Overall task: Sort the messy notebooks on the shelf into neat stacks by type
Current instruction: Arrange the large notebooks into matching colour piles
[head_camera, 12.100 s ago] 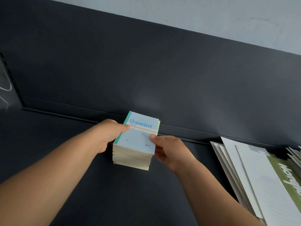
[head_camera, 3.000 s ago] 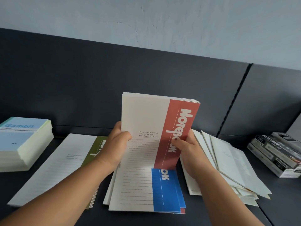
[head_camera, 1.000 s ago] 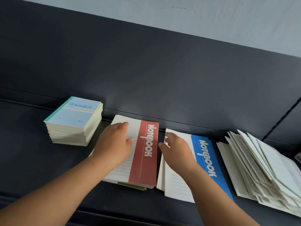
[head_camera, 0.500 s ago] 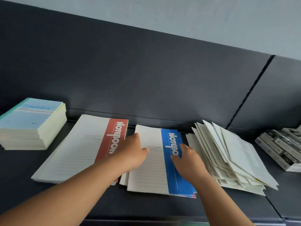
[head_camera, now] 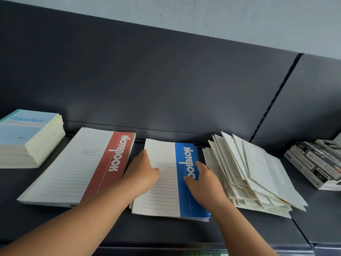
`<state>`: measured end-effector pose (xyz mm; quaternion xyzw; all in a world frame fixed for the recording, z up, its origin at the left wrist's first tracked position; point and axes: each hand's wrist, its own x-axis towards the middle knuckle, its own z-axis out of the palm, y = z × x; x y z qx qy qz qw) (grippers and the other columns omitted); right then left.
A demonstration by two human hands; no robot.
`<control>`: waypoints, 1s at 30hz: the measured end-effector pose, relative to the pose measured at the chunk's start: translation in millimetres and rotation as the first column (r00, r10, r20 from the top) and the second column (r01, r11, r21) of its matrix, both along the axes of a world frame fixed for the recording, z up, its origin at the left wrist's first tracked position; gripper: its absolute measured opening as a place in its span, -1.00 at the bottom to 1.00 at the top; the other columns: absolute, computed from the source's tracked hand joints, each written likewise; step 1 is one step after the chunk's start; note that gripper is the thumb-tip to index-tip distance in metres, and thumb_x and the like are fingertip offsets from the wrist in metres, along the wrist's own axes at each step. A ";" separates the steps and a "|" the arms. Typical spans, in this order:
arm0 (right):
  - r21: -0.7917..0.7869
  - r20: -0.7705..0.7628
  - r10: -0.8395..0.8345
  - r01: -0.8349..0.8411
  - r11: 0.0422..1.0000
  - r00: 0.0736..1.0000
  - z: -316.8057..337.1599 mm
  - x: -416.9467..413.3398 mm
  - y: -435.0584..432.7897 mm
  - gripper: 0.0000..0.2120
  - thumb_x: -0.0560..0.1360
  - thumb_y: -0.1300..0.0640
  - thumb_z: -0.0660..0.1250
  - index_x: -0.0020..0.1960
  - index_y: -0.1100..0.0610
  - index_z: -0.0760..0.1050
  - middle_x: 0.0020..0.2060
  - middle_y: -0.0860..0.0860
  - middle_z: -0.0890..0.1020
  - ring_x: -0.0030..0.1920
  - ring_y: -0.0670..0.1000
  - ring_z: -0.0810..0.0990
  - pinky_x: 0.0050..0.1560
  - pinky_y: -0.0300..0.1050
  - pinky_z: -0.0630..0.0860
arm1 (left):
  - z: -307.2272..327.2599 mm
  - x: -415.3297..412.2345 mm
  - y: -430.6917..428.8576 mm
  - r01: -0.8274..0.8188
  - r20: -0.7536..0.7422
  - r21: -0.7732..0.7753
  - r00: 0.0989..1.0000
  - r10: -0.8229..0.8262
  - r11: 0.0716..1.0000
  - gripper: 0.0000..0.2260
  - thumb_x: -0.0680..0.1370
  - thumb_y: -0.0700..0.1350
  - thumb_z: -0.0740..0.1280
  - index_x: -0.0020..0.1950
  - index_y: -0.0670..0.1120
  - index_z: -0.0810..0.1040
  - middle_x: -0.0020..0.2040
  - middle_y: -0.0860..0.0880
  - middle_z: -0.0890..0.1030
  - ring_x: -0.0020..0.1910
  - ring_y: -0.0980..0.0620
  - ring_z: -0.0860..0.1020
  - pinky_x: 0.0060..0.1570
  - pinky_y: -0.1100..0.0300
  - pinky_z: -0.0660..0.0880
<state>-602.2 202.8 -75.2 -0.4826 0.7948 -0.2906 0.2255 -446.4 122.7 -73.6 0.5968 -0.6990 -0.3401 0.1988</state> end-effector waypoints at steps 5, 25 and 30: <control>-0.049 0.050 0.023 -0.021 0.999 0.998 -0.8 -1.3 7.4 -0.57 0.58 0.11 0.29 0.41 0.11 0.29 0.07 -0.14 0.39 0.04 -0.15 0.38 -0.06 -0.33 0.43 | 2.9 2.6 -1.3 -0.198 -0.225 0.186 0.945 0.238 0.962 -0.51 0.52 -0.26 0.31 0.41 -0.13 0.27 0.16 -0.03 0.45 -0.01 0.02 0.40 -0.29 0.20 0.38; -0.394 0.614 0.069 0.230 0.890 0.786 35.5 -10.7 -2.7 -0.94 0.56 0.21 0.31 0.03 0.13 0.51 -0.08 0.05 0.71 -0.06 0.11 0.70 0.01 0.13 0.62 | 56.8 25.4 20.7 -0.030 -0.807 0.055 0.587 0.062 0.998 -0.60 0.53 -0.43 0.21 0.14 0.04 0.52 -0.01 0.04 0.69 0.01 0.03 0.65 -0.02 0.08 0.55; -0.520 0.532 0.177 0.154 0.840 0.828 43.2 -5.9 2.4 -0.86 0.59 0.25 0.25 0.11 0.09 0.49 0.01 -0.03 0.69 0.06 0.03 0.65 0.12 0.05 0.56 | 57.9 24.2 14.2 -0.003 -0.755 -0.007 0.656 -0.003 1.000 -0.62 0.53 -0.37 0.21 0.26 -0.01 0.48 0.09 0.04 0.66 0.12 0.03 0.59 0.09 0.09 0.49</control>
